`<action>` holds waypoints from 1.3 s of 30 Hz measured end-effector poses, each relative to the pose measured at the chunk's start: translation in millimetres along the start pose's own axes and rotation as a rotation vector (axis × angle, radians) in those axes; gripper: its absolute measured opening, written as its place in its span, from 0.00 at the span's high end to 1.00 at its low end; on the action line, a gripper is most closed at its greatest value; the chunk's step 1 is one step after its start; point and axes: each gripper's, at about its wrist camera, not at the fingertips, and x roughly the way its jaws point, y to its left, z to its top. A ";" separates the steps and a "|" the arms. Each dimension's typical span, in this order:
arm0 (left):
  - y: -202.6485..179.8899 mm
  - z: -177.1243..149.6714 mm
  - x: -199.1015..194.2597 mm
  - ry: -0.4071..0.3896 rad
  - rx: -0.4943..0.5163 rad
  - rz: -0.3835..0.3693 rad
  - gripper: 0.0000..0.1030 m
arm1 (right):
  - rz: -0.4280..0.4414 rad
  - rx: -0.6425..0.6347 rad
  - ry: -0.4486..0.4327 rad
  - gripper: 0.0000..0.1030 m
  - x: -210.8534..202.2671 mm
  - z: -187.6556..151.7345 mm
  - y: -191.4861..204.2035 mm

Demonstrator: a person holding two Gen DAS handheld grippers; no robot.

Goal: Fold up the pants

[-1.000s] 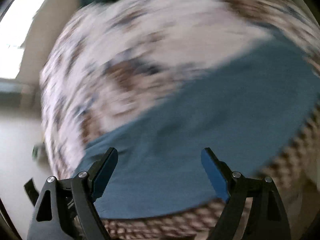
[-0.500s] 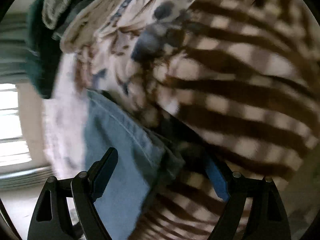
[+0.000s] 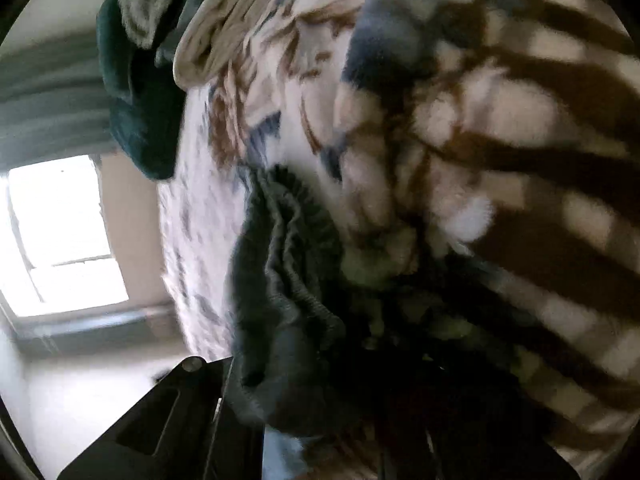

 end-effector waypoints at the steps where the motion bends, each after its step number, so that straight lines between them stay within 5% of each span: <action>1: 0.5 -2.8 0.1 0.002 -0.001 -0.004 0.00 | 0.004 -0.006 -0.014 0.89 -1.4 -0.9 5.4; 4: 3.1 1.2 8.0 0.021 -0.001 -0.002 0.00 | -0.013 -0.044 0.005 0.87 4.6 -2.6 13.8; 7: 6.4 3.5 15.2 0.035 0.002 -0.011 0.00 | 0.012 0.060 0.124 0.53 23.6 -2.0 -6.9; 13: 6.3 10.9 11.4 0.061 -0.007 -0.008 0.00 | 0.114 0.128 0.125 0.45 38.8 -11.4 -14.2; 16: -1.4 10.4 -4.3 0.021 -0.018 -0.007 0.00 | 0.128 0.122 0.102 0.54 54.5 -12.5 -3.4; 17: 0.8 9.1 -10.5 0.006 -0.020 -0.003 0.00 | 0.113 0.101 0.078 0.85 56.3 -12.2 2.9; 21: 3.2 6.8 -29.6 -0.037 -0.005 0.007 0.00 | 0.032 0.102 -0.073 0.86 35.8 -0.3 10.3; 27: 27.2 4.0 -40.3 -0.062 0.008 0.058 0.00 | 0.068 0.124 0.008 0.77 63.3 12.7 -2.2; 30: 45.6 3.8 -35.7 -0.048 0.001 0.120 0.00 | 0.068 0.114 -0.024 0.85 69.7 13.0 5.6; 35: 77.8 4.6 -36.0 -0.046 0.029 0.256 0.00 | -0.029 -0.037 -0.114 0.85 51.6 -6.6 53.9; 39: 109.2 5.0 -41.4 -0.070 0.048 0.261 0.00 | -0.109 -0.197 -0.154 0.85 41.4 -33.9 104.4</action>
